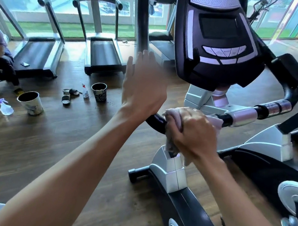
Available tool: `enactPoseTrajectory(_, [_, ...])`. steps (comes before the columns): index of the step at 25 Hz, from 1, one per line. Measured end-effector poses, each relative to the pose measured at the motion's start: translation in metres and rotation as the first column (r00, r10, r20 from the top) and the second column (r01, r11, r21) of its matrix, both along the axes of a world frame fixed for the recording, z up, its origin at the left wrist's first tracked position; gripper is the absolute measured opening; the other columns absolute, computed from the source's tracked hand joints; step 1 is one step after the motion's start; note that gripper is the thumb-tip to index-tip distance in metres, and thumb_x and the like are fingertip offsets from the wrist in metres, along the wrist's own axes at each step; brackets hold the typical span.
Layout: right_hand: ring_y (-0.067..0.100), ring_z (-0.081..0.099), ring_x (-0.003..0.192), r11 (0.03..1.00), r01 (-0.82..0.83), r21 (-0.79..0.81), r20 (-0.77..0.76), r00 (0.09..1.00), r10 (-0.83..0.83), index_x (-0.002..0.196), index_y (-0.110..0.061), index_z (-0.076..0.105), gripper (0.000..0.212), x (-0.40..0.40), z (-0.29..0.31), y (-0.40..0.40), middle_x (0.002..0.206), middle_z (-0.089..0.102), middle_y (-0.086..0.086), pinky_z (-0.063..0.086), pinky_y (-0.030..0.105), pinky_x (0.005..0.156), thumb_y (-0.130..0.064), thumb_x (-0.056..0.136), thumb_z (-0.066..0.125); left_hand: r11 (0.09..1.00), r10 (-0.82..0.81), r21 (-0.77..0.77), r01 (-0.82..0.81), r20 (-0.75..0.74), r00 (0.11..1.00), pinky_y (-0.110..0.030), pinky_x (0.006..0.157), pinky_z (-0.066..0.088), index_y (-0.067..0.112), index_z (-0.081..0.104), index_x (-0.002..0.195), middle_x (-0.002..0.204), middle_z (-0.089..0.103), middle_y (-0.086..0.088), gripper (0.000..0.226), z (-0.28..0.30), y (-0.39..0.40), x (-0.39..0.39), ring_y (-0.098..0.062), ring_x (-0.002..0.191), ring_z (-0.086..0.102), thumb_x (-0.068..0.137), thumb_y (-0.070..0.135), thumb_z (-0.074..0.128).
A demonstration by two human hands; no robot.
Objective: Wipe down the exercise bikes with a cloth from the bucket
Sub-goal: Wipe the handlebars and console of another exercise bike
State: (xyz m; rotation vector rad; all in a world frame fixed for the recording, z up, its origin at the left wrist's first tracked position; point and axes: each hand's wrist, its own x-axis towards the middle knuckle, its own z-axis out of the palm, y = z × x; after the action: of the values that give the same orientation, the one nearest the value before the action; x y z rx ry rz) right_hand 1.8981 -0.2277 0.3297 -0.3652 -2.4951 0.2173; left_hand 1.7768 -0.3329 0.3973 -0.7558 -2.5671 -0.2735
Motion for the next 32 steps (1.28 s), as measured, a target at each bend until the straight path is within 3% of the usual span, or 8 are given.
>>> enactPoseTrajectory(3, [0.030,0.059,0.106,0.997,0.031,-0.065,0.043,0.999,-0.028,0.113,-0.024,0.069,0.068,0.002,0.007,0.057,0.112,0.071,0.006,0.047,0.041,0.084,-0.062,0.093,0.017,1.000,-0.017,-0.006,0.017,-0.015,1.000,-0.045,0.128,-0.006,0.001,0.003,0.160,0.170,0.005,-0.017,0.069,-0.002,-0.003,0.000,-0.026,0.158,0.002,0.104,0.036,0.023])
enactPoseTrajectory(7, [0.027,0.030,0.147,0.997,0.069,-0.027,0.072,0.995,-0.067,0.144,-0.012,0.041,0.059,-0.001,0.007,0.096,0.152,0.042,0.014,0.027,0.052,0.119,-0.048,0.101,0.024,1.000,0.002,-0.016,-0.002,-0.041,0.999,-0.046,0.128,-0.004,-0.002,0.004,0.159,0.169,0.007,-0.020,0.070,-0.004,0.001,0.003,-0.028,0.158,0.004,0.103,0.036,0.023])
enactPoseTrajectory(10, [0.030,0.052,0.119,0.998,0.063,-0.012,-0.028,0.998,-0.063,0.118,-0.013,0.054,0.047,0.007,0.005,0.073,0.121,0.059,0.010,0.043,0.046,0.096,-0.045,0.101,0.023,1.000,0.017,0.002,-0.016,-0.036,0.999,-0.047,0.128,-0.003,-0.002,0.004,0.159,0.169,0.007,-0.021,0.070,-0.004,0.001,0.002,-0.029,0.158,0.004,0.103,0.034,0.025])
enactPoseTrajectory(15, [0.029,0.063,0.092,0.986,-0.057,0.156,0.044,0.998,0.051,0.101,-0.021,0.064,0.044,-0.004,0.007,0.028,0.097,0.069,0.005,0.040,0.036,0.067,-0.046,0.098,0.028,1.000,-0.010,0.011,0.011,-0.046,0.999,-0.045,0.128,-0.004,-0.001,0.004,0.160,0.169,0.004,-0.019,0.070,-0.004,0.000,0.002,-0.027,0.158,0.002,0.104,0.035,0.025])
enactPoseTrajectory(21, [0.034,0.060,0.088,0.994,0.099,-0.043,-0.031,0.994,-0.101,0.092,-0.015,0.065,0.047,-0.002,0.011,0.085,0.092,0.070,0.011,0.040,0.040,0.067,-0.042,0.092,0.027,1.000,0.006,-0.011,-0.007,-0.060,0.998,-0.045,0.128,-0.006,-0.002,0.003,0.160,0.169,0.002,-0.020,0.070,-0.005,0.001,0.003,-0.028,0.158,0.000,0.105,0.036,0.025])
enactPoseTrajectory(25, [0.031,0.056,0.098,0.997,0.078,-0.021,-0.107,0.991,-0.080,0.103,-0.016,0.062,0.036,0.008,-0.005,0.062,0.101,0.065,0.006,0.042,0.041,0.077,-0.039,0.094,0.036,0.998,0.036,-0.045,-0.038,-0.065,0.997,-0.046,0.128,-0.005,-0.004,0.001,0.159,0.168,0.000,-0.023,0.071,-0.004,0.000,0.004,-0.030,0.158,-0.002,0.105,0.037,0.025])
enactPoseTrajectory(29, [0.032,0.050,0.079,0.986,0.112,-0.124,0.118,0.988,-0.098,0.072,-0.021,0.053,0.037,-0.002,0.020,0.088,0.068,0.050,0.000,0.030,0.038,0.066,-0.048,0.088,0.033,0.999,0.017,-0.046,-0.020,-0.071,0.997,-0.046,0.128,-0.003,-0.005,0.000,0.159,0.168,-0.001,-0.024,0.073,-0.008,0.000,0.009,-0.032,0.158,-0.003,0.104,0.037,0.027])
enactPoseTrajectory(32, [0.032,0.050,0.079,0.977,0.168,-0.128,0.188,0.972,-0.142,0.073,-0.021,0.056,0.035,-0.006,0.033,0.083,0.076,0.062,0.007,0.034,0.038,0.068,-0.046,0.090,0.038,0.999,0.023,-0.040,-0.025,-0.052,0.998,-0.045,0.128,-0.001,-0.005,0.000,0.159,0.168,-0.002,-0.024,0.075,-0.007,0.001,0.010,-0.032,0.157,-0.003,0.104,0.037,0.029])
